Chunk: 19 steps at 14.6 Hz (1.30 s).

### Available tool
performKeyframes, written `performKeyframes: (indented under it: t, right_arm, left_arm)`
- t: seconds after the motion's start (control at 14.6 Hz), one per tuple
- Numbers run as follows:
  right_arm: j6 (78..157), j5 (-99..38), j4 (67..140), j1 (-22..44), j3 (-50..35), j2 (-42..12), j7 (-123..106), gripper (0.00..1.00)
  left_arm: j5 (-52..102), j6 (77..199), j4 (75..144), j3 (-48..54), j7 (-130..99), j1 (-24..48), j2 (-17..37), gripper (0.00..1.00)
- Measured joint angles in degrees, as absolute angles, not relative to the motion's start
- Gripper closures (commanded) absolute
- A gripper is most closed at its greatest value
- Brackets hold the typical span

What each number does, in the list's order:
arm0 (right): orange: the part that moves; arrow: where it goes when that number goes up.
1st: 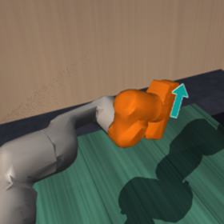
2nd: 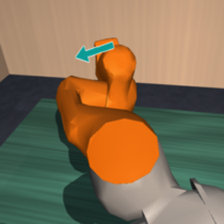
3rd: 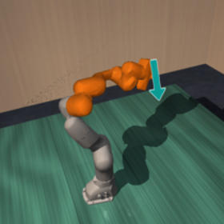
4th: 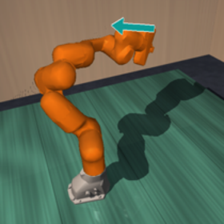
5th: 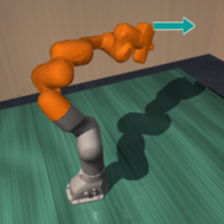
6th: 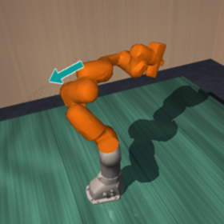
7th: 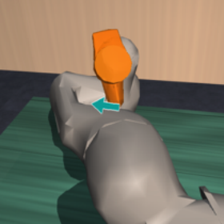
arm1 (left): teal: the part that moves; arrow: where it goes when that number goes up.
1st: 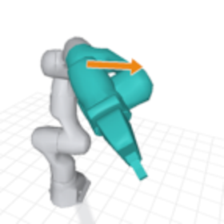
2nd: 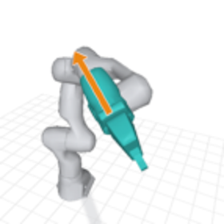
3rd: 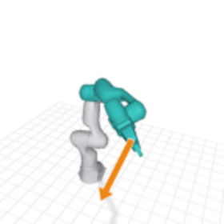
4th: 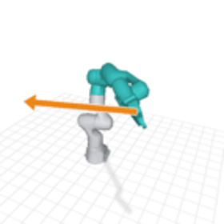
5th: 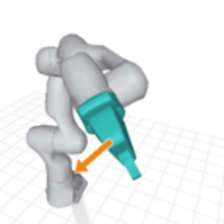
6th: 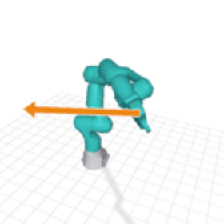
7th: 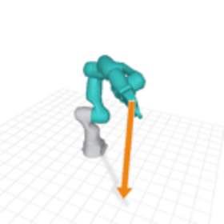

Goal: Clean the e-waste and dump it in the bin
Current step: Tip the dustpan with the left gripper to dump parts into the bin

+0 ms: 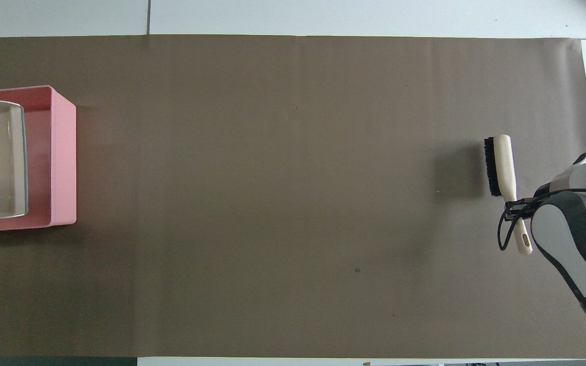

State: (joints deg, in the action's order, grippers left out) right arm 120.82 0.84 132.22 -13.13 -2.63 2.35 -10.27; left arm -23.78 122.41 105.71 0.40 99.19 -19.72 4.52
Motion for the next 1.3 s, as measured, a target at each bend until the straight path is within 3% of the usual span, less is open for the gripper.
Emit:
performKeyframes:
  t: [0.48, 0.89, 0.96, 1.03, 1.1, 1.3]
  right_arm:
    - [124.3, 0.8, 136.3, -13.1, -2.9, 4.0, -9.4, 0.97]
    - [124.3, 0.8, 136.7, -13.1, -2.9, 4.2, -12.3, 0.91]
    - [124.3, 0.8, 136.7, -13.1, -2.9, 4.3, -12.3, 0.81]
    - [124.3, 0.8, 136.7, -13.1, -3.0, 4.3, -12.3, 0.51]
    - [124.3, 0.8, 136.7, -13.1, -3.0, 4.3, -12.3, 0.01]
    - [124.2, 0.9, 136.5, -13.0, -3.0, 4.3, -12.3, 0.00]
  left_arm:
    - [-49.8, 121.3, 105.7, 1.0, 83.5, -14.9, 7.9, 1.00]
    - [-61.4, 113.4, 105.9, 1.1, 79.0, -9.7, 8.2, 1.00]
    - [-63.1, 112.3, 105.8, 1.1, 78.9, -9.5, 8.2, 1.00]
    - [-64.6, 111.4, 105.7, 1.1, 78.9, -9.3, 8.2, 1.00]
    - [-65.9, 110.8, 105.4, 1.1, 78.9, -9.3, 8.1, 1.00]
    - [-66.3, 109.0, 102.2, 1.2, 80.5, -9.3, 7.5, 1.00]
